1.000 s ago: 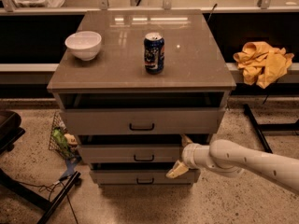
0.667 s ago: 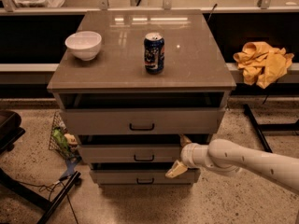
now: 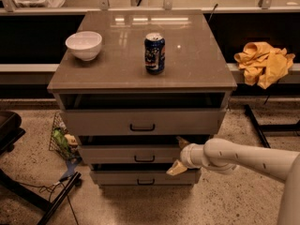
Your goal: Open middle drawer
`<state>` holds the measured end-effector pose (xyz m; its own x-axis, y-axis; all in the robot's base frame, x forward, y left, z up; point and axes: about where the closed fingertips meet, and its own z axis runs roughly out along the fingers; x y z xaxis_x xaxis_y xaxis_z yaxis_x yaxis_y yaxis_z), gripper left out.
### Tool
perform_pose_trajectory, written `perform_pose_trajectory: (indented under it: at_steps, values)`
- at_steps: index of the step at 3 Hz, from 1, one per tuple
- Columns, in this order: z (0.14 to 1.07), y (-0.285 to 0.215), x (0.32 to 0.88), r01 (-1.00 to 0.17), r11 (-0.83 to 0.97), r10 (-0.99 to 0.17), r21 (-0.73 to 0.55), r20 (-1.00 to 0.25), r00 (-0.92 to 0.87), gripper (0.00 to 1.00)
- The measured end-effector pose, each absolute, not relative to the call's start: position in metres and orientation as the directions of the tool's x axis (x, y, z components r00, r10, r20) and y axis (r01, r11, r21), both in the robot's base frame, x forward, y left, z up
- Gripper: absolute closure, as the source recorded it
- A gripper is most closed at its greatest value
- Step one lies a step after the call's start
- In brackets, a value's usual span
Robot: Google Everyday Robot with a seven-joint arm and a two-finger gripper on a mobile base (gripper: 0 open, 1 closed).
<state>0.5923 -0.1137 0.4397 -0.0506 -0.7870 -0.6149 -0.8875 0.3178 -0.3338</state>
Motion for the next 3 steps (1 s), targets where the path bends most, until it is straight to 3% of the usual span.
perform_pose_trajectory:
  at_steps: [1,3]
  values:
    - [0.437,-0.1115,0.5921,-0.89,0.311,-0.792,-0.334,-0.608,-0.049,0.47]
    - [0.4356,-0.1082,0.5916,-0.892,0.307,-0.791,-0.331,-0.61,-0.046,0.94]
